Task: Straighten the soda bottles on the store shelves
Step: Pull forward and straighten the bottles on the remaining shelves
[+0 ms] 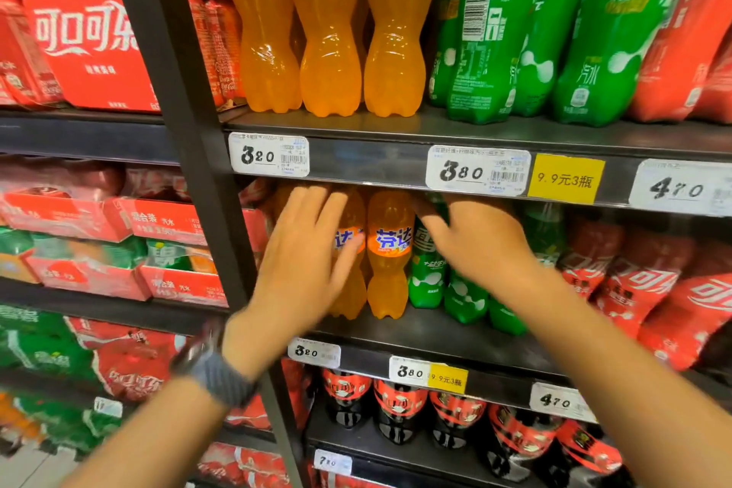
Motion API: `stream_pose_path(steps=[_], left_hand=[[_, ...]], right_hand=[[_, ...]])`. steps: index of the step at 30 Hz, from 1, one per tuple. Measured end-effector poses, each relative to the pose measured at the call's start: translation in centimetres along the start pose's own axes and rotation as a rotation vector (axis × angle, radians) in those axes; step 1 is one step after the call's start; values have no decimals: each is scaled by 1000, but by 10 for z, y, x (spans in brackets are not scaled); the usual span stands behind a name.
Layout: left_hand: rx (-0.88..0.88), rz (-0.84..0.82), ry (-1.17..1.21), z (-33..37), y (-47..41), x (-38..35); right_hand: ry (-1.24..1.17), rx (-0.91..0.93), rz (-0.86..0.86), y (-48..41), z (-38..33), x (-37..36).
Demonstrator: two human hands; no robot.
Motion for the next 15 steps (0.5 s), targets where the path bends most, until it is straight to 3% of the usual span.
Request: stream_pose_path(steps=[2, 3, 5, 7, 15], left_hand=[[109, 76, 193, 3, 48, -12], [232, 47, 269, 2, 69, -25], [499, -76, 405, 2, 102, -55], [632, -182, 469, 7, 119, -77], [639, -295, 471, 16, 131, -103]], right_hand=[[-143, 71, 293, 34, 1, -10], [-205, 49, 293, 56, 3, -29], [-347, -43, 84, 79, 6, -72], [-402, -116, 1, 87, 3, -104], [-564, -210, -107, 97, -18, -145]])
Point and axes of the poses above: each hand's wrist, its own y-axis away from the middle knuckle, its own x-axis out of the back of the hand, z = x × y, the point moved 4 cm from there along -y, towards the middle knuckle, and after that the axes turned 4 degrees about -x, right-handed, at the moved point
